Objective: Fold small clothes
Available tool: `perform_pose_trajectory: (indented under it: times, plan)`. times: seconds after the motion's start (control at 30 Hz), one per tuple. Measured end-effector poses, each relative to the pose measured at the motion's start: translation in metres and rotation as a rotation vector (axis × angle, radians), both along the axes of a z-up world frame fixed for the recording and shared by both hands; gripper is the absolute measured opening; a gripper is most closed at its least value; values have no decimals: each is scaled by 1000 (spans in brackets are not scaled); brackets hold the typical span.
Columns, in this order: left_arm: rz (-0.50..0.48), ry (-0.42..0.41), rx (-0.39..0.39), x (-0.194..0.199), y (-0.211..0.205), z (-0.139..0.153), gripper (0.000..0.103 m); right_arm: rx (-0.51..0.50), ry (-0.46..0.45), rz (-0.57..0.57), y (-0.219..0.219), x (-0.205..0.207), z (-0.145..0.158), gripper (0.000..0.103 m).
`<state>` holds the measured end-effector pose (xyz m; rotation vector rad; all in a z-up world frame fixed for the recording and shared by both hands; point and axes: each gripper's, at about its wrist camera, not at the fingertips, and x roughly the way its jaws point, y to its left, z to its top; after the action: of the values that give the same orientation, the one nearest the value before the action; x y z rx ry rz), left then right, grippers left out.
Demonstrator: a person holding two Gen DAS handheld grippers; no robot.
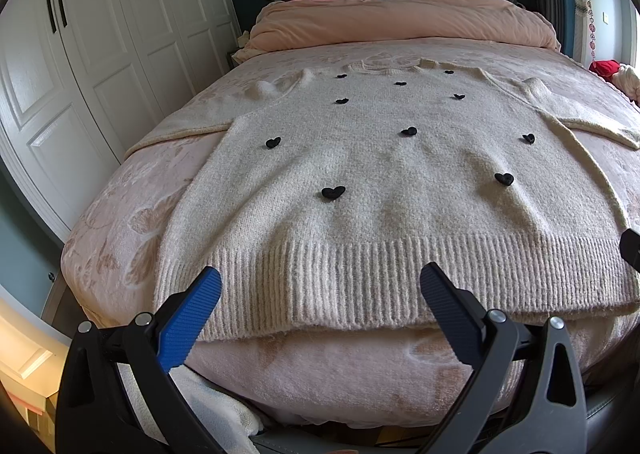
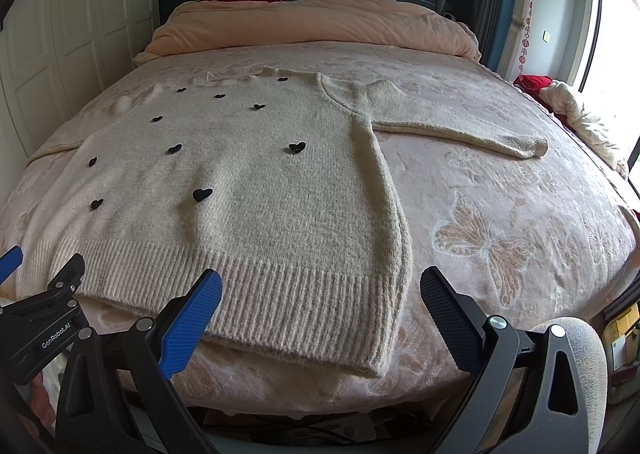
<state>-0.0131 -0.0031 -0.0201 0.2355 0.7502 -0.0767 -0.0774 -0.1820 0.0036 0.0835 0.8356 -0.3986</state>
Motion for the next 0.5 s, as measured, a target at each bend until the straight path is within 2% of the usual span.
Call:
perform_pose_trajectory:
  times: [0.3, 0.43, 0.5]
  plan:
    - [0, 11, -4, 0, 0, 0, 98, 5, -2, 2, 1, 0, -1, 98]
    - [12, 100, -54, 11, 4, -6, 98, -6, -48, 6, -13, 0, 7, 98]
    - [23, 105, -71, 13, 6, -4, 98, -6, -70, -20, -35, 2, 12, 98]
